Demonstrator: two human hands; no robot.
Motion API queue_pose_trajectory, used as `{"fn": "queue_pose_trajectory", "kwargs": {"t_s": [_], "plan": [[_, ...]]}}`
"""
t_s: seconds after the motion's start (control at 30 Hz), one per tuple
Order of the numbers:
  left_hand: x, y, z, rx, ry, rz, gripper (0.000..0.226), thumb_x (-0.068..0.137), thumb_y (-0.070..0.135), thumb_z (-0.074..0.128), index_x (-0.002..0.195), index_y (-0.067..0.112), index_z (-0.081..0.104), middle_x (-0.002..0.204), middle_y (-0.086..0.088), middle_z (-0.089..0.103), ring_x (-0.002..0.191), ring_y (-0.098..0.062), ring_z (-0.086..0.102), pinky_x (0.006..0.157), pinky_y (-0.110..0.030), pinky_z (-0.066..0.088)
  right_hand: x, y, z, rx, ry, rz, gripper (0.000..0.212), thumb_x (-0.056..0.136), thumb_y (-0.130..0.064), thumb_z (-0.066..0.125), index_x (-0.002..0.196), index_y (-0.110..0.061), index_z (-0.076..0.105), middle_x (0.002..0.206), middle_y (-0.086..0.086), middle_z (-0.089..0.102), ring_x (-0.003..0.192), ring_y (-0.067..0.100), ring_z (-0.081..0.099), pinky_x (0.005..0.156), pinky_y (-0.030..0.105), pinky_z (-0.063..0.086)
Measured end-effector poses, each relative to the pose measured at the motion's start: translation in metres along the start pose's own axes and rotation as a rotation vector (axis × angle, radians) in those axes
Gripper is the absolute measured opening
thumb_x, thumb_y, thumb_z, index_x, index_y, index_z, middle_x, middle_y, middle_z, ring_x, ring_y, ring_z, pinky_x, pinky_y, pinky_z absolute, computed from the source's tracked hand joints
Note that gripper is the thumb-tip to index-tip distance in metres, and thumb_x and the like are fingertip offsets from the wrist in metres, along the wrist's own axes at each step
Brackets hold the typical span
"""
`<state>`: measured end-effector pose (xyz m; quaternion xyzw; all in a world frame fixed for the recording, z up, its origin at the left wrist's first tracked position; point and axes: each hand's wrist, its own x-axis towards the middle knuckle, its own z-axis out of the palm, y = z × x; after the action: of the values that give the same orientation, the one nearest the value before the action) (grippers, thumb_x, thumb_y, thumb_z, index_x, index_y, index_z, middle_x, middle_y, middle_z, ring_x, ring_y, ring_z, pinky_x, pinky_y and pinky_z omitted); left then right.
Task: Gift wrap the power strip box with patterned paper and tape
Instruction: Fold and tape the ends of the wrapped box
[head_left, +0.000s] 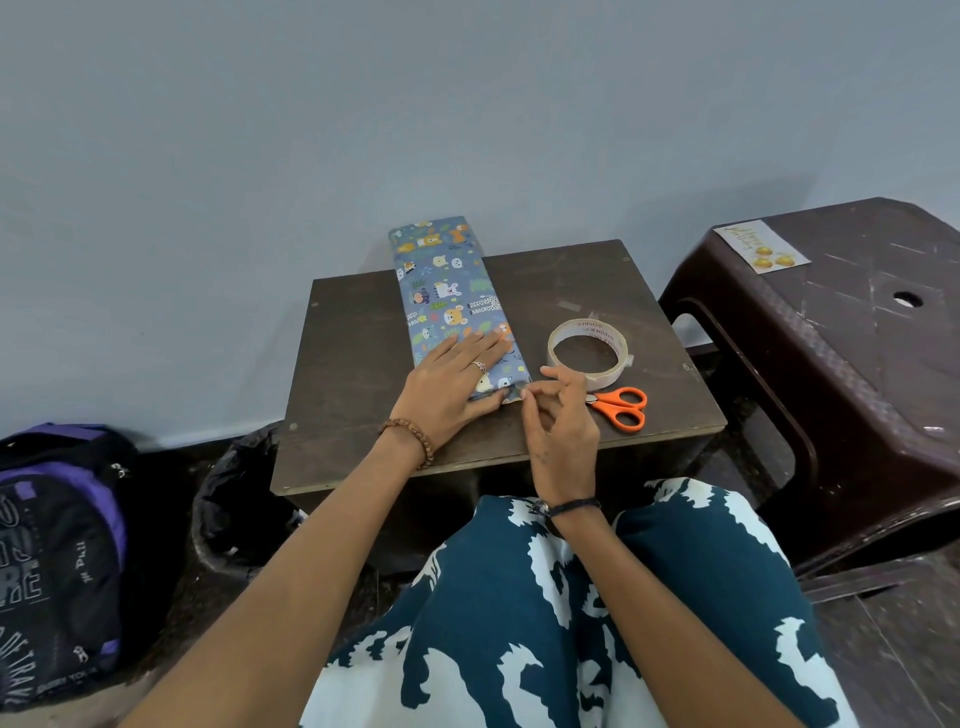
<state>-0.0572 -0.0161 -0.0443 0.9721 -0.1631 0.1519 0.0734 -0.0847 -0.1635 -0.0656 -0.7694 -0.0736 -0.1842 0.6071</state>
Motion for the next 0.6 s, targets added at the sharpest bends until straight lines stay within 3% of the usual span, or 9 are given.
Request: {"fn": "queue_pose_trajectory", "kwargs": {"t_s": [0.37,0.6], "plan": [[-0.0002,0.0008,-0.0012,-0.005,0.001,-0.006,0.055,0.091,0.039,0.053,0.14,0.018,0.038,0.146,0.002,0.037,0.137,-0.016,0.033,0.115,-0.027,0.013,-0.0029,0.0037,0.0035,-0.056,-0.032,-0.041,0.028,0.089,-0.006,0.058,0.115,-0.012,0.051,0.096,-0.008,0.063,0.091,0.009,0.067,0.08,0.034,0.057],[0.0,0.0,-0.0014,-0.006,-0.021,0.0,0.057,0.092,0.042,0.051,0.142,0.019,0.035,0.148,0.002,0.034,0.138,-0.015,0.029,0.116,-0.028,0.013,-0.0029,0.0032,0.0039,-0.211,-0.028,-0.21,0.026,0.088,-0.004,0.059,0.113,-0.001,0.054,0.094,0.009,0.069,0.08,0.023,0.07,0.064,0.043,0.059]]}}
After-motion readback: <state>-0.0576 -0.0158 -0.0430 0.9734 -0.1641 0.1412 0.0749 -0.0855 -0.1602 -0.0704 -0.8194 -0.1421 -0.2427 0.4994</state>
